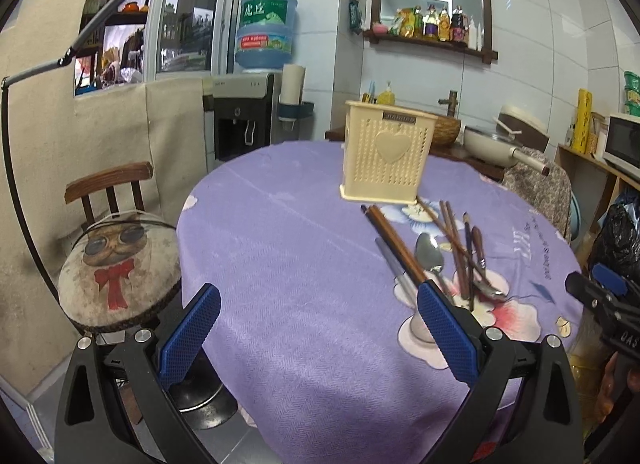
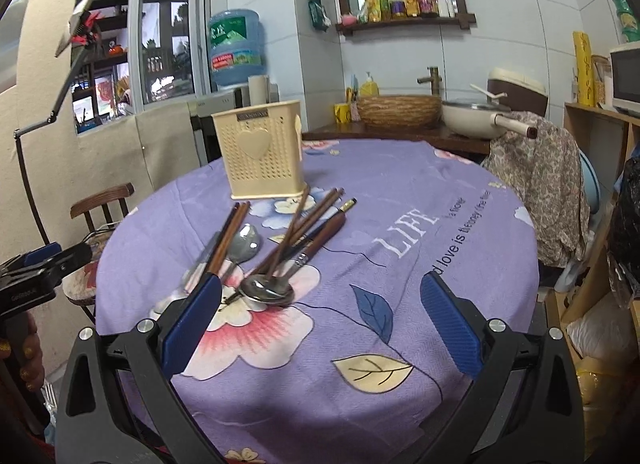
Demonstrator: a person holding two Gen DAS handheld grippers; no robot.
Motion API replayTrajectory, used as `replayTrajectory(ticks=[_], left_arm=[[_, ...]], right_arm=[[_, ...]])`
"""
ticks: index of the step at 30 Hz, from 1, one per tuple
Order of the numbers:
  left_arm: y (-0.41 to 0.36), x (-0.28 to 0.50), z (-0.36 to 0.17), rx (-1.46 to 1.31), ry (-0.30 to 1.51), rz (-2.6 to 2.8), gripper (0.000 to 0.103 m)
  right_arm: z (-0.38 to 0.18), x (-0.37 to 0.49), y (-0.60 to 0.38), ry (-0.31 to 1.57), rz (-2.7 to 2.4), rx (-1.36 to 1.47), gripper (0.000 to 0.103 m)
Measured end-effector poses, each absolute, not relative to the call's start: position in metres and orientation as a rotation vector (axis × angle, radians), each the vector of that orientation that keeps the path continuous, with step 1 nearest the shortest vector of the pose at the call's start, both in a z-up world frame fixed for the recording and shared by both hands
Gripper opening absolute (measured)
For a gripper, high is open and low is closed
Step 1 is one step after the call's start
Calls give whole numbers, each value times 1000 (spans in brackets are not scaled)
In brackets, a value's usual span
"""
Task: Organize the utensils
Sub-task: 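Grasp the brown-handled spoon with the right tool while the left tool grasps a silver spoon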
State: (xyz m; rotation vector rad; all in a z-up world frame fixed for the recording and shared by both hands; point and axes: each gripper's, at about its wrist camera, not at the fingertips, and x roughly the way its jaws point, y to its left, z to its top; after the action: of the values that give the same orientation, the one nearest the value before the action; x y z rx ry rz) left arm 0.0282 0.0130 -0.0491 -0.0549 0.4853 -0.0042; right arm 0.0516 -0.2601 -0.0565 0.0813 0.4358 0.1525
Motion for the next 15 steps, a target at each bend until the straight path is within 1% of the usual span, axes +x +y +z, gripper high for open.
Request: replayTrajectory(ticks=[4, 7, 9, 12, 14, 15], left_arm=[[16, 42, -46, -65, 514, -25, 97], [14, 60, -39, -65, 533, -47, 95], [10, 75, -37, -54, 560, -68, 92], [1, 101, -38, -19, 647, -94, 87], [-5, 115, -40, 4, 693, -107, 81], [-8, 120, -42, 19, 710, -116, 79]], right_arm=[[-56, 79, -262, 493, 196, 89, 98], [-52, 104, -257, 536, 254, 82, 98], [-48, 119, -253, 560, 283, 81, 98], [-42, 138, -246, 565, 288, 33, 98], [-41, 151, -243, 575, 275, 1, 98], [-42, 158, -242, 590, 266, -11, 98]])
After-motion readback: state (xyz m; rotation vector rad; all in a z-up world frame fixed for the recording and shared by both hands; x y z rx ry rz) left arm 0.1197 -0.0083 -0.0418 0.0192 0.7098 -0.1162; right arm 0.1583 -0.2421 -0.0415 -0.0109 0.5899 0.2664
